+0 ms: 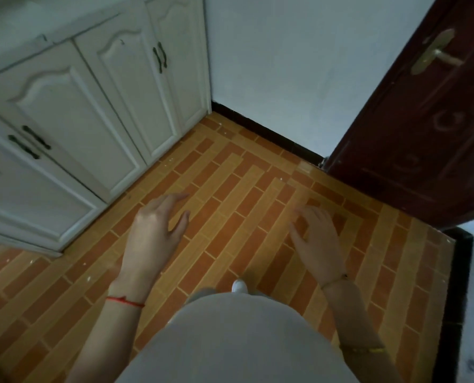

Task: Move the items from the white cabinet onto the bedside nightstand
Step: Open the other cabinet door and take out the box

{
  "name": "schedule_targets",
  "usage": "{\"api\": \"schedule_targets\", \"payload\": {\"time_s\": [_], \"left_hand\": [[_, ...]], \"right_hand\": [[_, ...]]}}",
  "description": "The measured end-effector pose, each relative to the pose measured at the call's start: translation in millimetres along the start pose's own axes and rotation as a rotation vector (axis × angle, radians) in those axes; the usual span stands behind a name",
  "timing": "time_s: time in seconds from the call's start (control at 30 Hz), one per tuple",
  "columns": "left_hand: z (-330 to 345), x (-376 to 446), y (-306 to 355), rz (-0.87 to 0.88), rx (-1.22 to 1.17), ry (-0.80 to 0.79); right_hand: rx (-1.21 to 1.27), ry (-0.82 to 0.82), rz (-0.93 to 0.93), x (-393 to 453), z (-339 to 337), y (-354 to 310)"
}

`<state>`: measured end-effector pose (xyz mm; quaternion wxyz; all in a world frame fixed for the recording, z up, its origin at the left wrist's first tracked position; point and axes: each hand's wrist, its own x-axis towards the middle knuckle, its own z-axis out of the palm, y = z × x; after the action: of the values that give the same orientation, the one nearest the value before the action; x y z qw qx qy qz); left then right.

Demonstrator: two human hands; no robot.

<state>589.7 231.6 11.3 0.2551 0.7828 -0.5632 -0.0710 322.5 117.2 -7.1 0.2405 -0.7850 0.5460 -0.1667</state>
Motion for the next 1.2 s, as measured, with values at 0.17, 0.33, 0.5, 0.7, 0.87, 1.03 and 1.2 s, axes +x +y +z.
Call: {"api": "schedule_targets", "payload": {"time_s": [0.17,0.33,0.5,0.7,0.87,1.03,1.2], "left_hand": [[9.0,55.0,1.1,-0.057,0.012,0.049],[24.3,115.1,-12.7,-0.108,-0.002,0.063],[38.9,193.5,-37.7,-0.141,-0.011,0.087],[36.5,318.7,-73.5,-0.181,-0.001,0.16],[28.7,420.1,-95.1,-0.192,0.018,0.206],[30.2,498.2,-114.4,-0.191,0.034,0.204],[40.6,575.4,-130.2,-0.227,0.036,0.208]], "right_hand": [[-0.034,-0.089,-0.068,80.1,-7.0,0.3],[-0.026,-0.103,-0.118,153.8,5.5,2.9],[-0.039,-0.11,-0.147,241.3,27.0,0.5],[-0.039,-0.103,-0.208,380.6,42.4,-35.6],[0.004,-0.082,-0.25,485.7,51.5,-63.9],[0.07,-0.079,-0.268,570.0,65.6,-80.5],[0.08,-0.07,-0.295,656.9,82.8,-91.7]]}}
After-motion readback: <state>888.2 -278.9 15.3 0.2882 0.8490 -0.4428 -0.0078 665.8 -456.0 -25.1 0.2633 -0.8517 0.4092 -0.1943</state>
